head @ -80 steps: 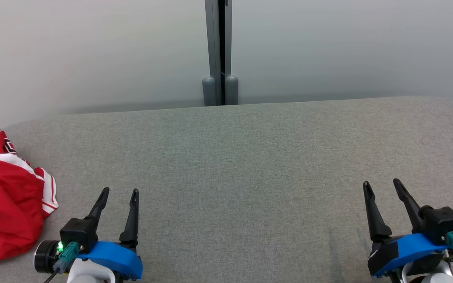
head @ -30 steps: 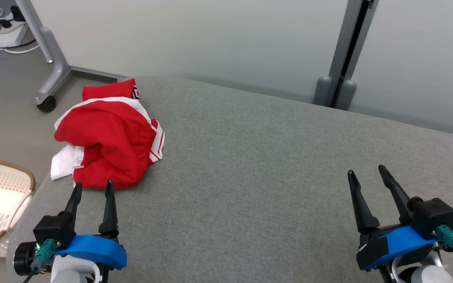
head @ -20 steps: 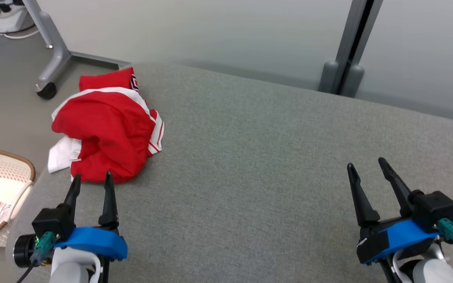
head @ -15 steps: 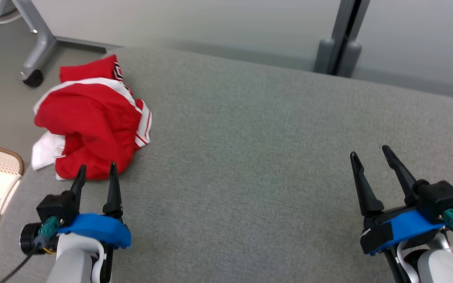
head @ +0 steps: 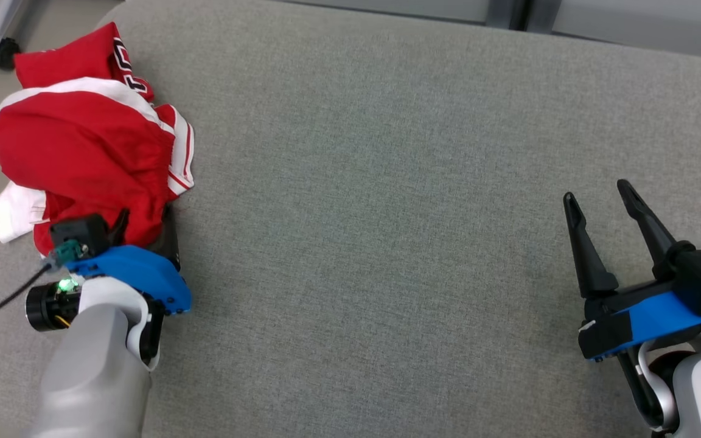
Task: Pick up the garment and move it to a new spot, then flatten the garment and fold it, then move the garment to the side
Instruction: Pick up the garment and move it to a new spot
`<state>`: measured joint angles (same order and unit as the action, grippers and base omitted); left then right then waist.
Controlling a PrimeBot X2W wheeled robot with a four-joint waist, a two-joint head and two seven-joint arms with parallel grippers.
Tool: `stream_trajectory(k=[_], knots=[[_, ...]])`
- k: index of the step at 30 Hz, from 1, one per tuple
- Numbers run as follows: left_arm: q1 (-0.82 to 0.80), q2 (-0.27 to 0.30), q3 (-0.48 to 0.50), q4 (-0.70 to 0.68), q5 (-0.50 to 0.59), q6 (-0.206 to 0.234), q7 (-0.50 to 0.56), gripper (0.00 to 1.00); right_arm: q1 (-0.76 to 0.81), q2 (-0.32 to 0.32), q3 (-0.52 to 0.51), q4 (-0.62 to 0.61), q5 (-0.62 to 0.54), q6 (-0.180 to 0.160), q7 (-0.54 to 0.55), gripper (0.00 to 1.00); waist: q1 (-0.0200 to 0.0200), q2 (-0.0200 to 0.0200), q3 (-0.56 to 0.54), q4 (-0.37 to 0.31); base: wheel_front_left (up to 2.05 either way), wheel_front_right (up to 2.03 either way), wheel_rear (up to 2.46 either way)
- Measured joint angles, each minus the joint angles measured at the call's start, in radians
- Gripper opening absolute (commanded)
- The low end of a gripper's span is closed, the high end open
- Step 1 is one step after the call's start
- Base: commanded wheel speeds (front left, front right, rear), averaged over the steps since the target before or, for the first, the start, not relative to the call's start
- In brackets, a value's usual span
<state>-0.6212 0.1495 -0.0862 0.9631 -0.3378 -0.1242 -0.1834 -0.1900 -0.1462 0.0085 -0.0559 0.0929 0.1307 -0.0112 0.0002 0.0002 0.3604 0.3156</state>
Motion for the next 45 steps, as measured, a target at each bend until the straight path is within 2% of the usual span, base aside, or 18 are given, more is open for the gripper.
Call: stream_trajectory(k=[4, 5, 6, 7, 8, 14, 18, 24, 29, 33, 37, 41, 45], knots=[[-0.071, 0.002, -0.012, 0.095, -0.020, -0.002, 0.032, 1.00, -0.013, -0.013, -0.001, -0.008, 0.000, 0.000, 0.003, 1.00, 0.0000, 0.0000, 0.028, 0.002, 0.00, 0.00, 0.00], [-0.085, 0.002, -0.012, 0.113, -0.024, -0.002, 0.034, 0.89, -0.014, -0.015, -0.001, -0.009, 0.000, 0.000, 0.004, 1.00, 0.0000, 0.0001, 0.032, 0.003, 0.00, 0.00, 0.00], [-0.095, 0.003, -0.013, 0.130, -0.027, -0.005, 0.034, 0.58, -0.016, -0.016, 0.000, -0.009, 0.000, 0.000, 0.007, 1.00, 0.0000, 0.0001, 0.035, 0.004, 0.00, 0.00, 0.00], [-0.104, 0.005, -0.013, 0.142, -0.032, -0.006, 0.025, 0.20, -0.018, -0.017, 0.000, -0.009, 0.000, 0.000, 0.007, 1.00, 0.0000, 0.0000, 0.036, 0.004, 0.00, 0.00, 0.00], [-0.112, 0.008, -0.014, 0.155, -0.033, -0.006, 0.018, 0.00, -0.019, -0.018, 0.000, -0.009, 0.000, 0.000, 0.009, 1.00, -0.0001, 0.0001, 0.036, 0.004, 0.00, 0.00, 0.00], [-0.121, 0.024, -0.014, 0.173, -0.040, -0.006, -0.060, 0.00, -0.018, -0.011, -0.007, -0.003, 0.000, 0.000, 0.000, 1.00, -0.0002, -0.0001, 0.002, 0.009, 0.00, 0.00, 0.00], [-0.113, 0.038, -0.008, 0.108, -0.027, 0.014, -0.075, 0.00, -0.005, 0.004, -0.016, 0.011, 0.001, 0.000, -0.010, 1.00, -0.0003, -0.0002, -0.040, 0.018, 0.00, 0.00, 0.00], [-0.014, 0.070, 0.034, -0.152, 0.020, 0.056, -0.078, 0.00, 0.022, 0.031, -0.012, 0.031, 0.002, 0.000, -0.027, 1.00, -0.0004, -0.0003, -0.110, 0.020, 0.00, 0.00, 0.00], [0.119, 0.066, 0.048, -0.362, 0.059, 0.092, -0.078, 0.00, 0.046, 0.049, -0.009, 0.051, 0.009, 0.000, -0.047, 1.00, -0.0004, -0.0003, -0.169, -0.003, 0.00, 0.00, 0.00], [0.220, 0.055, 0.029, -0.504, 0.086, 0.101, -0.078, 0.00, 0.068, 0.061, -0.009, 0.060, 0.014, 0.000, -0.056, 1.00, -0.0004, -0.0003, -0.202, -0.039, 0.00, 0.00, 0.00], [0.302, 0.021, -0.039, -0.630, 0.113, 0.103, -0.049, 0.00, 0.081, 0.073, -0.009, 0.059, 0.015, 0.000, -0.058, 1.00, -0.0005, -0.0004, -0.220, -0.091, 0.00, 0.00, 0.00], [0.331, -0.013, -0.115, -0.718, 0.128, 0.081, 0.004, 0.00, 0.081, 0.077, -0.008, 0.051, 0.015, 0.000, -0.059, 1.00, -0.0003, -0.0004, -0.215, -0.163, 0.00, 0.00, 0.00], [0.331, -0.037, -0.192, -0.745, 0.134, 0.052, 0.036, 0.00, 0.073, 0.080, 0.002, 0.047, 0.016, 0.000, -0.060, 1.00, -0.0002, -0.0003, -0.193, -0.252, 0.00, 0.00, 0.00]])
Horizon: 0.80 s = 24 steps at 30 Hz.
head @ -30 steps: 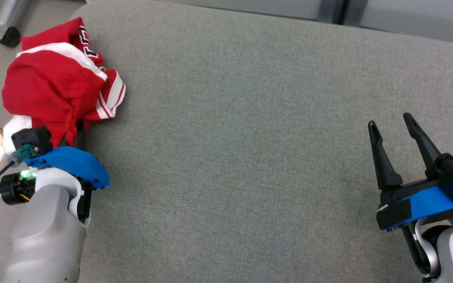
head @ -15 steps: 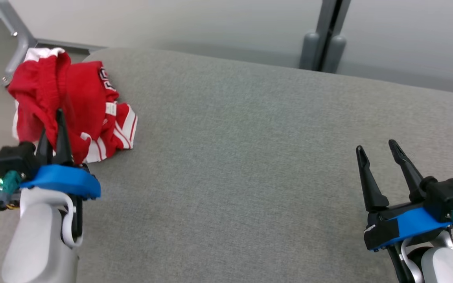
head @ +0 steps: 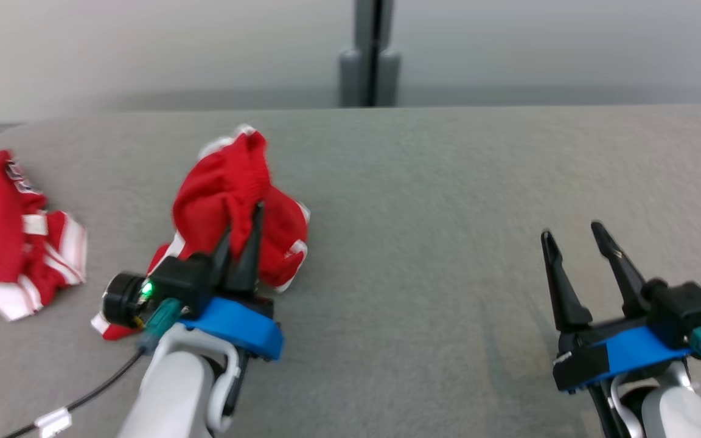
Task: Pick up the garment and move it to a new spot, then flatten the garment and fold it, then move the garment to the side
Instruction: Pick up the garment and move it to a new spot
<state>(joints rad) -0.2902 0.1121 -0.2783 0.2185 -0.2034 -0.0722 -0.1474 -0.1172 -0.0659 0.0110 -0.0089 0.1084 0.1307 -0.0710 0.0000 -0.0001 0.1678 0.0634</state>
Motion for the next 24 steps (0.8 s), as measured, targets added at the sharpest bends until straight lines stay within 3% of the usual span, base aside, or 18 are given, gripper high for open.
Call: stream_trajectory(k=[11, 16, 17, 18, 19, 24], knots=[[-0.073, -0.053, -0.263, 0.042, -0.030, -0.049, 0.026, 0.00, -0.024, 0.009, -0.003, 0.020, 0.038, 0.000, -0.045, 1.00, 0.0000, 0.0000, 0.100, -0.251, 0.00, 0.00, 0.00], [-0.110, -0.060, -0.368, 0.101, -0.073, -0.052, 0.036, 0.00, -0.046, 0.012, 0.006, 0.050, 0.069, 0.000, -0.078, 1.00, 0.0001, 0.0002, 0.150, -0.318, 0.00, 0.00, 0.00], [-0.117, -0.060, -0.379, 0.115, -0.080, -0.052, 0.033, 0.13, -0.048, 0.013, 0.009, 0.059, 0.072, 0.000, -0.086, 1.00, 0.0002, 0.0002, 0.157, -0.324, 0.00, 0.00, 0.00], [-0.125, -0.060, -0.386, 0.128, -0.083, -0.052, 0.027, 0.84, -0.049, 0.013, 0.009, 0.067, 0.075, 0.000, -0.091, 1.00, 0.0002, 0.0002, 0.162, -0.329, 0.00, 0.00, 0.00], [-0.136, -0.060, -0.392, 0.137, -0.085, -0.052, 0.016, 1.00, -0.053, 0.013, 0.010, 0.076, 0.080, 0.000, -0.100, 1.00, 0.0002, 0.0003, 0.166, -0.330, 0.00, 0.00, 0.00], [-0.160, -0.061, -0.397, 0.156, -0.087, -0.045, -0.046, 1.00, -0.060, 0.014, 0.007, 0.103, 0.091, 0.000, -0.117, 1.00, 0.0001, 0.0002, 0.156, -0.310, 0.00, 0.00, 0.00]])
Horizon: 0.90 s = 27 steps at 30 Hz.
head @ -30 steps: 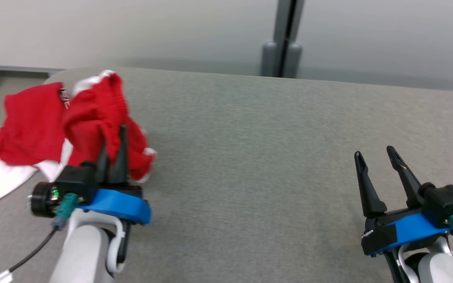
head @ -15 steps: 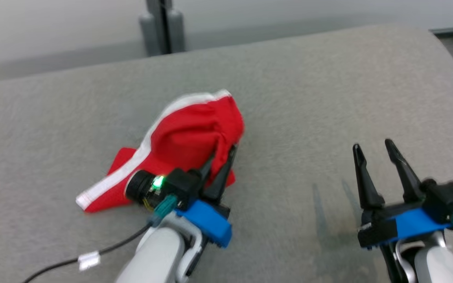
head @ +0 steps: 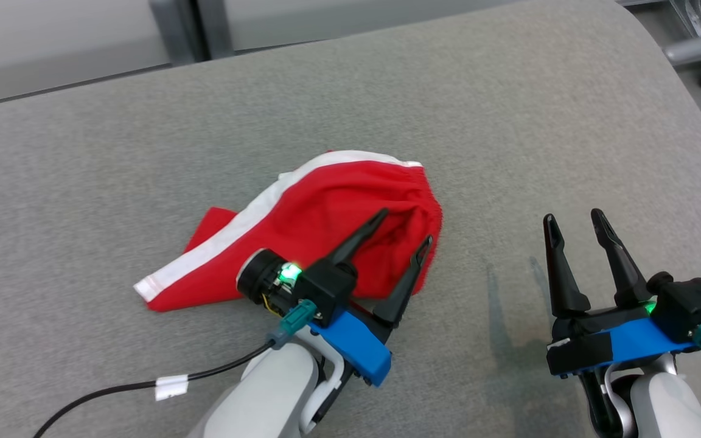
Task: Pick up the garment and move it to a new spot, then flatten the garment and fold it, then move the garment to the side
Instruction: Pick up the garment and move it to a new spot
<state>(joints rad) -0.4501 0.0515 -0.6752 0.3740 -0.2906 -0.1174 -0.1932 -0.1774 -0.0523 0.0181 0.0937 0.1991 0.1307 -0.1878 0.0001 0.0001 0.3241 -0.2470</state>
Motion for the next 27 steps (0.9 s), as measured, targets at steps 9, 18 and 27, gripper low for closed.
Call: stream_trajectory(k=[9, 18, 27], knots=[[0.012, 0.035, 0.121, -0.079, -0.010, 0.094, -0.064, 1.00, -0.009, 0.001, -0.005, 0.009, -0.025, 0.000, 0.008, 1.00, -0.0002, -0.0001, -0.073, 0.116, 0.00, 0.00, 0.00], [0.098, 0.141, 0.327, -0.134, -0.049, 0.170, -0.068, 1.00, 0.008, 0.002, -0.014, -0.017, -0.047, 0.000, 0.048, 1.00, -0.0002, -0.0001, -0.128, 0.230, 0.00, 0.00, 0.00], [0.227, 0.209, 0.445, -0.146, -0.074, 0.170, -0.069, 1.00, 0.050, 0.000, -0.021, -0.040, -0.054, 0.000, 0.081, 1.00, -0.0002, -0.0001, -0.183, 0.267, 0.00, 0.00, 0.00]])
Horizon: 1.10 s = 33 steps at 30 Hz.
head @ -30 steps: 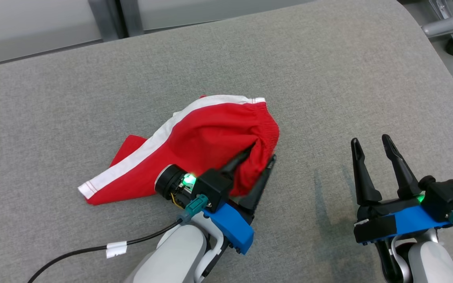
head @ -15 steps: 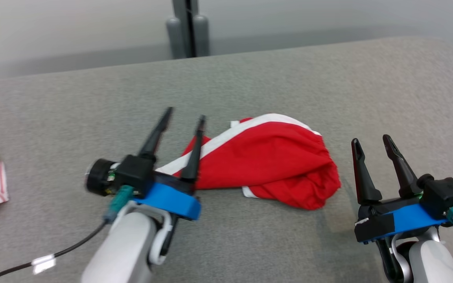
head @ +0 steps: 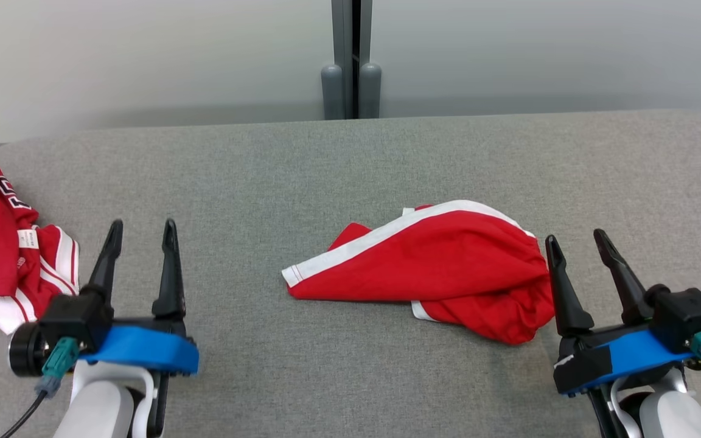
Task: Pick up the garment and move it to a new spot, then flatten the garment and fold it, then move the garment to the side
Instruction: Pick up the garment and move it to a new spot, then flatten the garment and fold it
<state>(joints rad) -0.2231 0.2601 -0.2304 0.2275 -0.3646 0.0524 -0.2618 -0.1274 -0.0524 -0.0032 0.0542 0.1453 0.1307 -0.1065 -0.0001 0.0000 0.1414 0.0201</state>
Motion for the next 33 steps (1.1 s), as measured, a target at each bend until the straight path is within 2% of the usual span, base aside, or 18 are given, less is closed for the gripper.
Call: stream_trajectory(k=[10, 33], knots=[[0.083, 0.023, -0.021, 0.003, -0.014, -0.022, 0.033, 1.00, 0.055, -0.001, -0.020, -0.011, -0.007, 0.000, 0.026, 1.00, 0.0000, 0.0000, -0.036, -0.022, 0.00, 0.00, 0.00], [0.120, 0.030, -0.046, -0.004, -0.030, -0.009, 0.050, 1.00, 0.091, 0.000, -0.031, -0.034, -0.010, 0.000, 0.048, 1.00, 0.0000, 0.0000, -0.062, -0.017, 0.00, 0.00, 0.00]])
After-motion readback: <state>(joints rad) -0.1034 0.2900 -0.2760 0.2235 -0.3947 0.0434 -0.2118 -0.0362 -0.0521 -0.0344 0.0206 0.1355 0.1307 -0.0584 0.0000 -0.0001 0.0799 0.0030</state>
